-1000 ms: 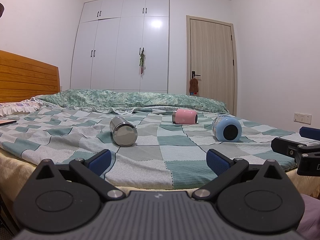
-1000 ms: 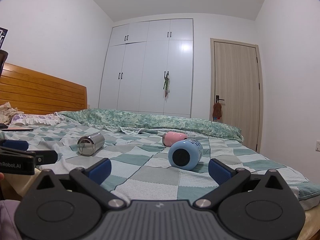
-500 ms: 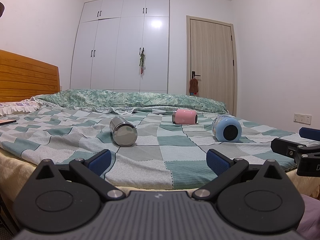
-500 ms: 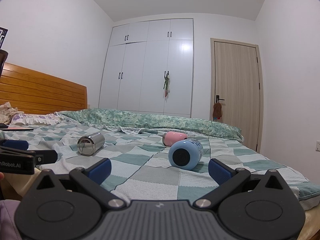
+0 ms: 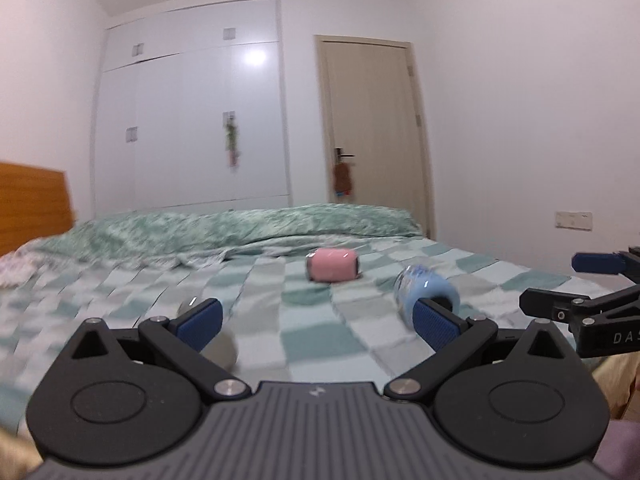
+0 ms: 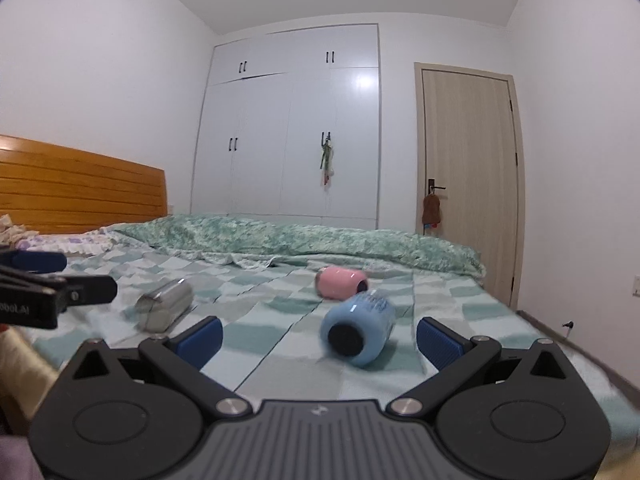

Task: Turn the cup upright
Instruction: 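Reach the right gripper to the pink cup and grasp its body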

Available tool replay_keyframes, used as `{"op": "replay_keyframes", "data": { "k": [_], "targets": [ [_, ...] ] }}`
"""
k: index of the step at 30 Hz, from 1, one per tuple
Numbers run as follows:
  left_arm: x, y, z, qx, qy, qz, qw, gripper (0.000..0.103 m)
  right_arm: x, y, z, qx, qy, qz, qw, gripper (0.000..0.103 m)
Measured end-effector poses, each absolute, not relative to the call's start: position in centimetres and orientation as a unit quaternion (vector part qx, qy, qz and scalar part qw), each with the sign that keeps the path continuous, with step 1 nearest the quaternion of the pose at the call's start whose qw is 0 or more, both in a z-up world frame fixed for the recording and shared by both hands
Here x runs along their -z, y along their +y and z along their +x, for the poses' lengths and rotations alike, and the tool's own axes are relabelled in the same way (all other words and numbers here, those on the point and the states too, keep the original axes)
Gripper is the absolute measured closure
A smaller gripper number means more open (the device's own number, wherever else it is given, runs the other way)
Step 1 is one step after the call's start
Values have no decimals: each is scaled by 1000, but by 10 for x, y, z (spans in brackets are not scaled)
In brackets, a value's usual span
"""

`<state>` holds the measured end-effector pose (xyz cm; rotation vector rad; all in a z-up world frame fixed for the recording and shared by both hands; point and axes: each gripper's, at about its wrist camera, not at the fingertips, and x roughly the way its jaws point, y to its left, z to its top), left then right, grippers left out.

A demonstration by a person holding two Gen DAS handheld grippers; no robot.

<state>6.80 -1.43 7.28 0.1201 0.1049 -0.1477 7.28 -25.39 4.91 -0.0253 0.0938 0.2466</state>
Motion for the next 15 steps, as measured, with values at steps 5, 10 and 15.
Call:
{"op": "replay_keyframes", "data": {
  "k": [5, 10, 15],
  "targets": [
    [-107, -33, 133, 109, 69, 85, 988, 0, -78, -268, 124, -115, 56, -16, 992, 0],
    [-132, -53, 213, 140, 90, 123, 978, 0, -100, -284, 190, -110, 80, -15, 991, 0],
    [-142, -74, 290, 173, 124, 175, 961, 0, -114, -294, 267, -106, 119, -8, 987, 0]
  ]
}}
